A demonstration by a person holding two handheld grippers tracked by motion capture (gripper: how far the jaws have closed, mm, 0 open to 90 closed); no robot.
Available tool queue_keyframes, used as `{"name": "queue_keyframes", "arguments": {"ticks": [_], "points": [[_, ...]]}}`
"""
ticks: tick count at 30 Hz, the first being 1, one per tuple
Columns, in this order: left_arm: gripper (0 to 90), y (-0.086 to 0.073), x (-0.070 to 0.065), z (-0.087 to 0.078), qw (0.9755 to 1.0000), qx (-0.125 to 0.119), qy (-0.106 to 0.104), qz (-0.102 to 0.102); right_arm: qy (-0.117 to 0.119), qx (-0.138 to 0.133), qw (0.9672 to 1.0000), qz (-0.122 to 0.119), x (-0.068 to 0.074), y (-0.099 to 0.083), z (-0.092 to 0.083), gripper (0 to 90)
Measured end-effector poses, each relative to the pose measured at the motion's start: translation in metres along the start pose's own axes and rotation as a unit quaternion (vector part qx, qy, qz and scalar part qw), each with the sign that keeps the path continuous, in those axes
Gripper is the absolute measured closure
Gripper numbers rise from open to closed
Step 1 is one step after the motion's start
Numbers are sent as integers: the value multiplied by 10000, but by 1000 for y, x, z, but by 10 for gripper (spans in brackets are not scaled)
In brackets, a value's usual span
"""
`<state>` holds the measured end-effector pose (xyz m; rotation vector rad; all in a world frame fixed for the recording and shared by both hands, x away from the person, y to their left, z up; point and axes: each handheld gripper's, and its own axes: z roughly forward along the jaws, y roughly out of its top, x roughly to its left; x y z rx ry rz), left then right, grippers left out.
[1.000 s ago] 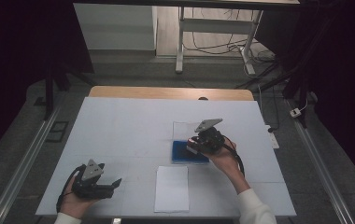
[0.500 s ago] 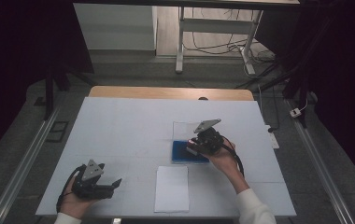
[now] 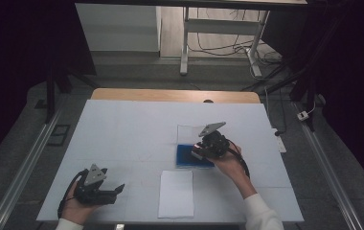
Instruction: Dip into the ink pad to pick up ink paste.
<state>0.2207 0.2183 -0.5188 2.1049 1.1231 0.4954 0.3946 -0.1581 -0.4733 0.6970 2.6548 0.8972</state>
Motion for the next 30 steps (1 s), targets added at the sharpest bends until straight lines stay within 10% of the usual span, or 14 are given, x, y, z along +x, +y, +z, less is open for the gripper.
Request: {"name": "queue_keyframes", "arguments": {"ticks": [30], "points": [[156,0,-1,-3,10000,-56,23,-37,-75,301,9995,49,2,2,6,709]]}}
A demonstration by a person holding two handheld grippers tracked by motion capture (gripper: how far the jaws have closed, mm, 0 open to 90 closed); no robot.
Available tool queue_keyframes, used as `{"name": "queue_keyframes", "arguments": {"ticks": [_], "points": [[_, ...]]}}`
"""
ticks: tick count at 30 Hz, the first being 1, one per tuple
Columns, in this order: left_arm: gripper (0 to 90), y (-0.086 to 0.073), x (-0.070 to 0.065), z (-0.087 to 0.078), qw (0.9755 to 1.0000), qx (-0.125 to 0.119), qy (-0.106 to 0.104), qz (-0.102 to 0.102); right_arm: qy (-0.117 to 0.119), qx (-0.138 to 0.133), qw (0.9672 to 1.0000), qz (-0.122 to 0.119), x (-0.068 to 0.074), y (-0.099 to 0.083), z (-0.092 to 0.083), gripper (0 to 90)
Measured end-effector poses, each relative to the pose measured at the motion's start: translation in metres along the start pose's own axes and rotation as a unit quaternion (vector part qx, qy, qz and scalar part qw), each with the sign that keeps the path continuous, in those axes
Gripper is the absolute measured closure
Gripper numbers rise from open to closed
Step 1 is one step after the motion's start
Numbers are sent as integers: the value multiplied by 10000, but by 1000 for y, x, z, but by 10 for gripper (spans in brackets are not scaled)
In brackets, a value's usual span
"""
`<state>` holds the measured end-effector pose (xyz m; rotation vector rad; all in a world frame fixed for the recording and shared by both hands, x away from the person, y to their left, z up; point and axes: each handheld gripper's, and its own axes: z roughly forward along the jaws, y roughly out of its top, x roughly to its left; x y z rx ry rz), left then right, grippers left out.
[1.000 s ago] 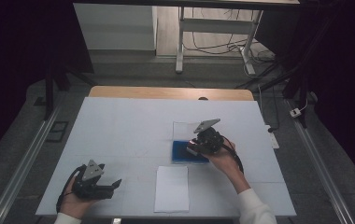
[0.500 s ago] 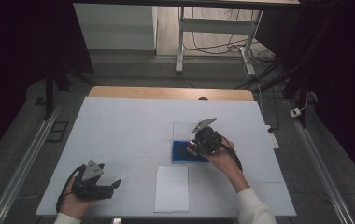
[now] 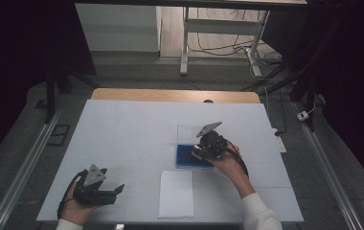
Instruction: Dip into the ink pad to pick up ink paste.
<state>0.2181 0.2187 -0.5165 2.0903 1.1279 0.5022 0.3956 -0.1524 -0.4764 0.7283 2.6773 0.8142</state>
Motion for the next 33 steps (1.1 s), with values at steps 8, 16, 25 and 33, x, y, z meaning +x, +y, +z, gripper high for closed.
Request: {"name": "queue_keyframes", "arguments": {"ticks": [8,16,25,33], "points": [[156,0,1,0,10000,14,16,-10,7,-33,10000,-36,0,-1,0,708],[156,0,1,0,10000,-3,23,-32,-53,-51,10000,-50,2,-2,1,708],[156,0,0,1,10000,11,-6,-7,-176,-30,9997,-166,6,0,-1,705],[157,0,1,2,10000,36,2,20,-233,-548,9982,-27,4,4,-22,702]]}}
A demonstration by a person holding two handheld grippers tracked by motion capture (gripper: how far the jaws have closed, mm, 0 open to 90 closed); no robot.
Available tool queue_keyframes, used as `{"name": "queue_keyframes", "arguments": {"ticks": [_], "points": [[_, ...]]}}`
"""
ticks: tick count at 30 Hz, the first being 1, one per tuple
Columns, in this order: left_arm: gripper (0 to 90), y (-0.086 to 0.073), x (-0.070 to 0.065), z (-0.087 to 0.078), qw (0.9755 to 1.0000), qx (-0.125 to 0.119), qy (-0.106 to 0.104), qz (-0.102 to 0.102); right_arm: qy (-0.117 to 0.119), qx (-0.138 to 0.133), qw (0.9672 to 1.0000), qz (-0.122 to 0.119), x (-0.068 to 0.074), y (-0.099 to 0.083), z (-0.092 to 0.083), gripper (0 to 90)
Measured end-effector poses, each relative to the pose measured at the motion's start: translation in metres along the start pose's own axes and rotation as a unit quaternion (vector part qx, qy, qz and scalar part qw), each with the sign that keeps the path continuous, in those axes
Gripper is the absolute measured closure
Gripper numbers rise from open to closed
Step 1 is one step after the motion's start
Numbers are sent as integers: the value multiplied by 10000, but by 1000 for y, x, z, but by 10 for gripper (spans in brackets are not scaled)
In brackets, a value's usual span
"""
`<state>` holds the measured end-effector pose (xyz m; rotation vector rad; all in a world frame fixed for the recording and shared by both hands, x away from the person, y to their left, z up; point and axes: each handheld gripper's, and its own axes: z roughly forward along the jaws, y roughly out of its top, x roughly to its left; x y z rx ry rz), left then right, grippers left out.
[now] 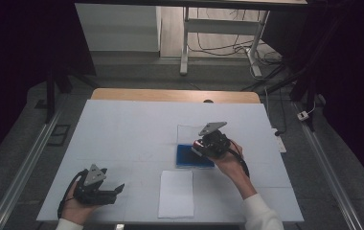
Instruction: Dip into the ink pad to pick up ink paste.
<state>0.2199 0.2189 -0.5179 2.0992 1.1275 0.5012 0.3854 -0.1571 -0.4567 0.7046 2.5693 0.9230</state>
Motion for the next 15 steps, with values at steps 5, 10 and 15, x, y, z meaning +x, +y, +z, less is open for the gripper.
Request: {"name": "queue_keyframes", "arguments": {"ticks": [5,10,15], "points": [[157,0,0,0,10000,1,33,14,121,-275,9995,67,-1,4,-13,702],[157,0,0,0,10000,11,35,13,185,-567,9982,83,1,10,-28,702],[157,-1,0,0,10000,22,38,32,191,-762,9969,48,4,15,-41,702]]}}
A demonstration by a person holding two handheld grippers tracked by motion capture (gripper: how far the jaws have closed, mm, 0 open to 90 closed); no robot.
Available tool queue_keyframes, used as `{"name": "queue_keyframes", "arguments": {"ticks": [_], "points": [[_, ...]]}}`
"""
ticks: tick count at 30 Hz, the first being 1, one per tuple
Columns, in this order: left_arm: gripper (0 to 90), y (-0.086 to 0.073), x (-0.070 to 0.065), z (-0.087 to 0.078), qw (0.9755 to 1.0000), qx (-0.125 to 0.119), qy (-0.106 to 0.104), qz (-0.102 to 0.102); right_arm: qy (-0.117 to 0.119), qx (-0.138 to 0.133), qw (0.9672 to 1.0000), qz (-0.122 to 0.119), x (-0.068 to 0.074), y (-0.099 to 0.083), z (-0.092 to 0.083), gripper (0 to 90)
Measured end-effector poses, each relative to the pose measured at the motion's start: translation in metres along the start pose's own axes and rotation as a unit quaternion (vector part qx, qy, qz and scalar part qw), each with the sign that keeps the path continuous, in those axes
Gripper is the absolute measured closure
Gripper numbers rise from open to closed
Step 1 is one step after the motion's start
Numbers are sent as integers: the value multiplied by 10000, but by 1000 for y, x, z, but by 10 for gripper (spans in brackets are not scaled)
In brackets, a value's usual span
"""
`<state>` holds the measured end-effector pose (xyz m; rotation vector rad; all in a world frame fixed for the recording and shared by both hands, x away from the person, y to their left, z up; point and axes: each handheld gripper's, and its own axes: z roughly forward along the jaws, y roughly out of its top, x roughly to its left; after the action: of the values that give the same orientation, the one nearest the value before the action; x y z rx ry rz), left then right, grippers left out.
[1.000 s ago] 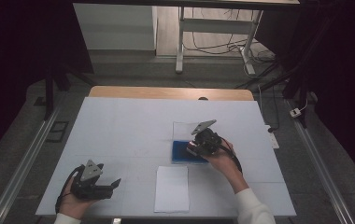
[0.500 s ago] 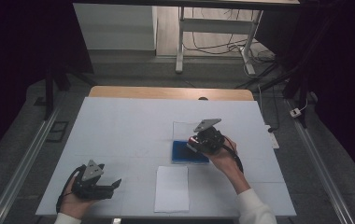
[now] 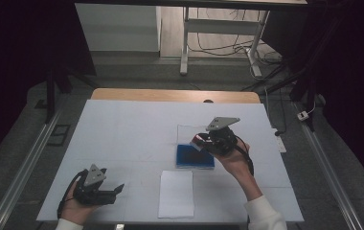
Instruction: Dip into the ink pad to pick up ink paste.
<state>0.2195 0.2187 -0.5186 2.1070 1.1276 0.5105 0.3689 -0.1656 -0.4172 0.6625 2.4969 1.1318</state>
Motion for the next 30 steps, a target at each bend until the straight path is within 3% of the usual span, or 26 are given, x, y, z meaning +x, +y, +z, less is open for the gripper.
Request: {"name": "queue_keyframes", "arguments": {"ticks": [4,10,21,30], "points": [[158,0,0,0,10000,2,7,1,-19,-23,9999,-127,4,2,0,702],[158,0,-1,1,10000,30,54,23,22,213,9995,-227,7,0,11,702],[158,-1,0,2,9999,71,70,35,99,894,9959,-75,-3,-17,45,702],[158,-1,0,1,10000,69,47,37,56,1149,9933,-142,-1,-21,55,702]]}}
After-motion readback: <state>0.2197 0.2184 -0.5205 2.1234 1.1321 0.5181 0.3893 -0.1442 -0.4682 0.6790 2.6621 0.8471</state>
